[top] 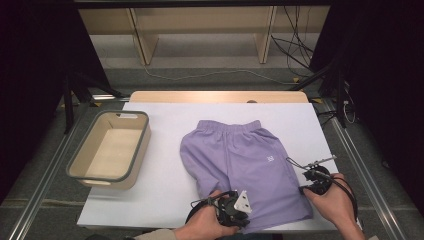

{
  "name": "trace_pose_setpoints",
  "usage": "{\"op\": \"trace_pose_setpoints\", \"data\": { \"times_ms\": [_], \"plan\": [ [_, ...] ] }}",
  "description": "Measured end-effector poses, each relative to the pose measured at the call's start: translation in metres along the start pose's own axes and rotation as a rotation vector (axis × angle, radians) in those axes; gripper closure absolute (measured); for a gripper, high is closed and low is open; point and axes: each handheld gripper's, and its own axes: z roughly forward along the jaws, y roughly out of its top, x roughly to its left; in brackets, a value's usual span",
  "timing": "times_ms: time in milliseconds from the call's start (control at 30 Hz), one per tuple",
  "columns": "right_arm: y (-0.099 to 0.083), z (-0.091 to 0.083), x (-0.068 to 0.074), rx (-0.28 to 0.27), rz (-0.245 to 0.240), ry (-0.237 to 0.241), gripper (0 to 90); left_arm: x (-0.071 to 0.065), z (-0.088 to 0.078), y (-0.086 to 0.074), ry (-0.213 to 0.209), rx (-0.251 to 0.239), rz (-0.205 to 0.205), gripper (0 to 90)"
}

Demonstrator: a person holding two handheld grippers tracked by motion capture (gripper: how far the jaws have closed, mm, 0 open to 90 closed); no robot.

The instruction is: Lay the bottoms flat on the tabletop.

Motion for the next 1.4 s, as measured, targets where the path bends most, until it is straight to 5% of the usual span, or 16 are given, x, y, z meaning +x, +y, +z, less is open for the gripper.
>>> {"op": "trace_pose_setpoints", "data": {
  "times_ms": [233, 367, 533, 700, 900, 1067, 1200, 1400],
  "plan": [
    [0.0, -0.002, -0.002, -0.013, -0.001, -0.008, 87.3, 0.008, -0.023, 0.002, 0.032, -0.05, -0.015, 59.0],
    [0.003, -0.01, 0.001, -0.101, -0.015, -0.013, 75.8, 0.02, -0.049, -0.005, 0.077, -0.101, -0.052, 51.3],
    [0.011, -0.01, 0.021, -0.181, -0.067, 0.057, 71.8, 0.039, -0.082, -0.029, 0.191, -0.12, -0.103, 49.0],
    [0.023, -0.003, 0.049, -0.195, -0.145, 0.099, 71.5, 0.055, -0.094, -0.057, 0.237, -0.105, -0.188, 48.5],
    [0.034, 0.007, 0.081, -0.191, -0.213, 0.168, 71.2, 0.052, -0.09, -0.072, 0.167, -0.074, -0.224, 46.0],
    [0.04, 0.009, 0.113, -0.202, -0.283, 0.217, 70.5, 0.046, -0.079, -0.073, 0.139, -0.053, -0.2, 44.4],
    [0.041, 0.013, 0.138, -0.193, -0.343, 0.264, 70.6, 0.049, -0.07, -0.076, 0.165, -0.027, -0.155, 54.0],
    [0.039, 0.023, 0.162, -0.156, -0.417, 0.314, 70.5, 0.057, -0.073, -0.083, 0.155, -0.001, -0.148, 79.2]
  ]
}}
